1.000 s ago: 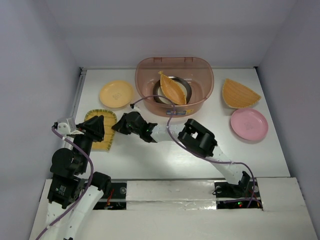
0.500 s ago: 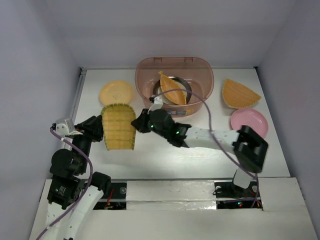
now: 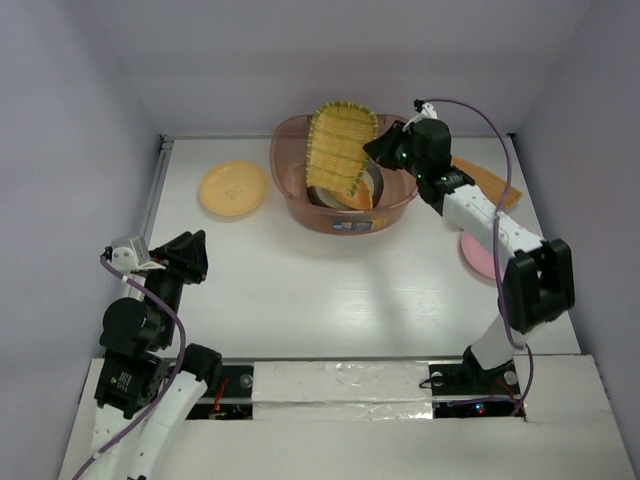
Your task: Place the plates into the plastic bin on the countertop
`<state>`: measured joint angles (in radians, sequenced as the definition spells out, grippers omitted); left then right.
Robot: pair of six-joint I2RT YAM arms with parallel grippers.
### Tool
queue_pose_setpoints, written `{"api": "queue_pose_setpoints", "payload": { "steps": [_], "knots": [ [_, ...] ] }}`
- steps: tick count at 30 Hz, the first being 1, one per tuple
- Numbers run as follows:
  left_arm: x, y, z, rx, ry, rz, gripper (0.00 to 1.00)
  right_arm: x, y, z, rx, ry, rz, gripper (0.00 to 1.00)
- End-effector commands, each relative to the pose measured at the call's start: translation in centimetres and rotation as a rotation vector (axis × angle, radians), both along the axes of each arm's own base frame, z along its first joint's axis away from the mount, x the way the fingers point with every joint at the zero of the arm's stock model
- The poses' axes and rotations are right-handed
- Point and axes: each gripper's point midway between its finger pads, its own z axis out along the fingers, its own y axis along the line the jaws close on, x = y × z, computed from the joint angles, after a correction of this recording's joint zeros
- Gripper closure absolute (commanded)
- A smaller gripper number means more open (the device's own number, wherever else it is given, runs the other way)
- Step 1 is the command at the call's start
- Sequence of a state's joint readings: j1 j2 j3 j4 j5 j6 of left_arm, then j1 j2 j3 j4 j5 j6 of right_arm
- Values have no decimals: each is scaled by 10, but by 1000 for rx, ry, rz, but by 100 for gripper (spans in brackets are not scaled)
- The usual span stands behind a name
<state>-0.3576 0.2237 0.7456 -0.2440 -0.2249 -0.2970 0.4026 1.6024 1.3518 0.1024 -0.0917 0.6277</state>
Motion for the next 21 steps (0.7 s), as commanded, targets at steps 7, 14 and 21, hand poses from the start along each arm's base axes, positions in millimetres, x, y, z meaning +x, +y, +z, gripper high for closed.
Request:
{"api": "queue_pose_setpoints", "payload": {
  "steps": [7,14,21],
  "knots": [
    [0,1,10,-16,-42,4,70,46,7,-45,20,151,158,100],
    [-3,1,13,-19,-56,0,69,69,-9,-80,-32,266,68,84],
    [-9,4,17,-26,-79,3,68,74,-26,-67,-119,253,-2,45]
  ]
}}
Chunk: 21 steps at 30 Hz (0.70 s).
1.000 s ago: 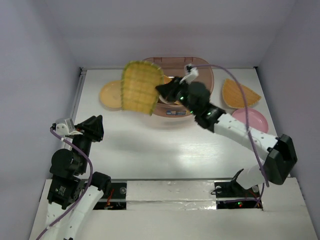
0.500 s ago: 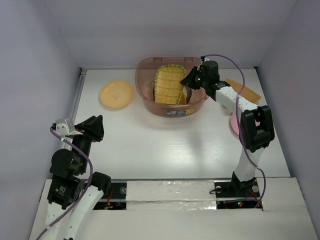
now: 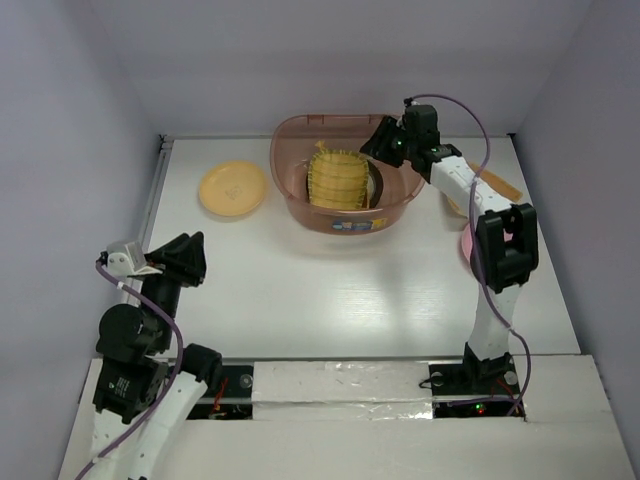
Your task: Place the plates into the plastic bin on the countertop
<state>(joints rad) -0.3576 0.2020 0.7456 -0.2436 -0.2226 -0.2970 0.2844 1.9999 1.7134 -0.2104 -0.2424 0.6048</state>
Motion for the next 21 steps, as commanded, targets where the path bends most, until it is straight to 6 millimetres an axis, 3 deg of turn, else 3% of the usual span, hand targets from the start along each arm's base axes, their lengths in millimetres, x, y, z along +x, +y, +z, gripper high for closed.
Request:
{"api": "queue_pose_setpoints", "payload": {
  "steps": [1,4,5,6,7,8,10,12,13,19,21],
  "knots": [
    [-5,3,14,-20,-63,5,68,2,-18,45,-42,-92,-47,45],
    [-10,4,16,-27,-75,2,67,-2,-53,73,-54,-173,-175,50],
    [-10,3,16,-28,-76,-6,67,-11,-64,53,-72,-141,-207,61],
    [-13,4,17,-31,-83,-6,67,-19,-77,70,-63,-177,-245,70],
    [-14,2,17,-34,-86,-20,67,-21,-94,67,-82,-180,-301,79],
    [-16,3,18,-36,-92,-18,67,-26,-118,44,-116,-136,-363,93],
    [-20,1,20,-43,-104,-35,67,-36,-144,34,-137,-114,-419,100],
    [-25,2,23,-52,-121,-43,67,-49,-169,6,-182,-44,-465,100],
    [-26,3,24,-57,-127,-40,66,-57,-180,5,-216,-41,-510,100],
    [-41,4,31,-85,-174,-76,64,-100,-218,-39,-349,99,-624,57],
    [-46,3,33,-99,-190,-101,64,-110,-223,-45,-385,124,-629,53]
  ]
}}
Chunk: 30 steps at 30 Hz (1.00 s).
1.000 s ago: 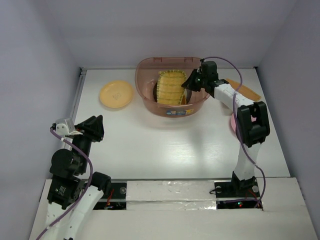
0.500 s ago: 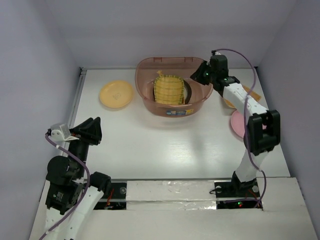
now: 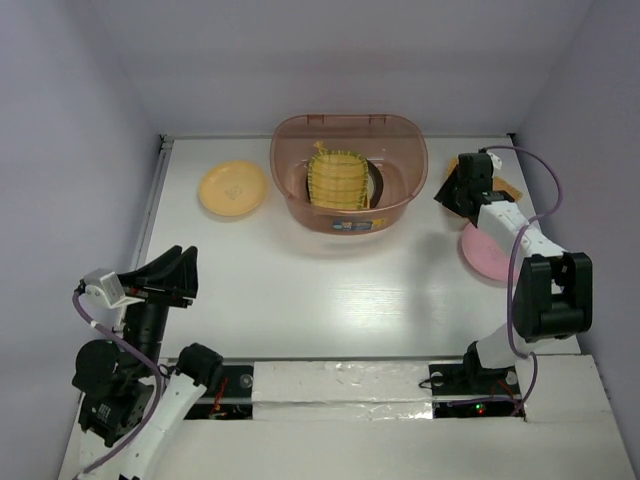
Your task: Place the plates into the plastic bin on the countertop
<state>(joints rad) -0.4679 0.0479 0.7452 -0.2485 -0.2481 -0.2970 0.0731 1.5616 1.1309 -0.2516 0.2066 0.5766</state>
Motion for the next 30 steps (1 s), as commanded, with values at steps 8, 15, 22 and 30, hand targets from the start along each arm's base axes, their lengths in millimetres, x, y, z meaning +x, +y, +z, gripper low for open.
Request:
{"api": "queue_pose_setpoints", "payload": {
  "steps": [8,15,22,30],
  "knots": [
    [-24,6,17,-74,-99,-57,62,-37,-44,-19,-293,264,-29,32],
    [-27,8,17,-84,-106,-67,62,-26,-52,-31,-380,394,26,31],
    [-26,6,16,-79,-99,-75,61,-17,-61,-34,-472,451,74,19],
    [-23,4,14,-69,-87,-73,61,10,-60,-30,-509,436,120,19]
  ]
}}
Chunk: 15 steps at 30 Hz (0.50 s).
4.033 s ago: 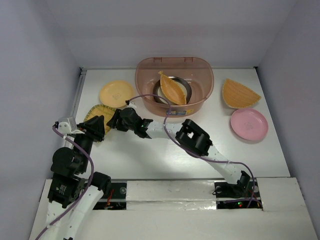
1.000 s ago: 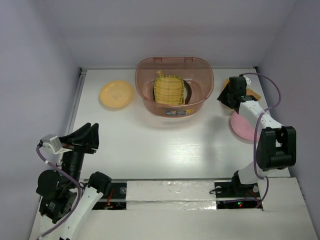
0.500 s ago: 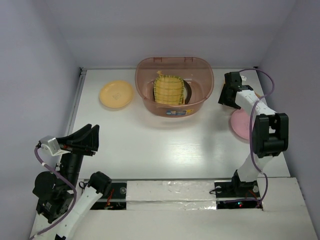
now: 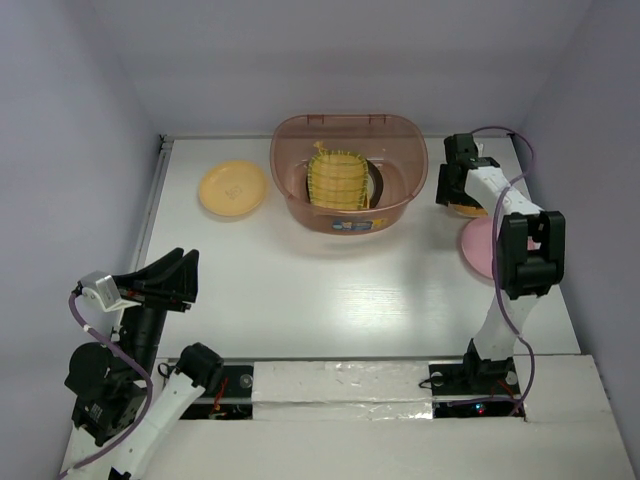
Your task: Place the plates into the plastic bin on the countertop
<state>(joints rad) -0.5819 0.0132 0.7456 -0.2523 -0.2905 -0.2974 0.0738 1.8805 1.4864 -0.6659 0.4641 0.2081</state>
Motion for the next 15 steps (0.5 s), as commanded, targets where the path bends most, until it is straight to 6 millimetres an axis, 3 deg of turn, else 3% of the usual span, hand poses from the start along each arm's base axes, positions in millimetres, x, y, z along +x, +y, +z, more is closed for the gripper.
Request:
{"api": "queue_pose_setpoints", "payload": {
  "steps": [1,4,10,15],
  "knots": [
    [-12,9,11,-41,-63,4,61,14,-4,6,-51,5,36,20],
    [-11,9,10,-37,-58,7,61,17,0,-6,-35,34,52,22],
    [-8,7,8,-29,-46,11,61,24,4,-7,-21,29,80,26],
    [-4,6,7,-22,-37,13,61,33,-12,-7,-57,19,47,27]
  ]
}}
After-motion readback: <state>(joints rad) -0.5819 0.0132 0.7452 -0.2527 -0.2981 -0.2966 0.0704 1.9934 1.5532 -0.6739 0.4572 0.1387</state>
